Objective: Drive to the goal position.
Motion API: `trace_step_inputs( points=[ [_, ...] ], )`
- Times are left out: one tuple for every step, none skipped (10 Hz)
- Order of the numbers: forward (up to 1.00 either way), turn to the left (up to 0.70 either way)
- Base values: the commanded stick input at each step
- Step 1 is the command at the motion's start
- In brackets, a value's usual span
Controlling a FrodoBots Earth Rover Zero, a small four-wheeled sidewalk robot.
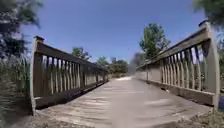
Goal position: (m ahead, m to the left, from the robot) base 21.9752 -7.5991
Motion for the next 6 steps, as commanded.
trace_step_inputs(
  points=[
    [0.70,0.00],
    [0.70,0.00],
    [0.70,0.00],
    [0.70,0.00],
    [0.70,0.00],
    [0.70,0.00]
  ],
)
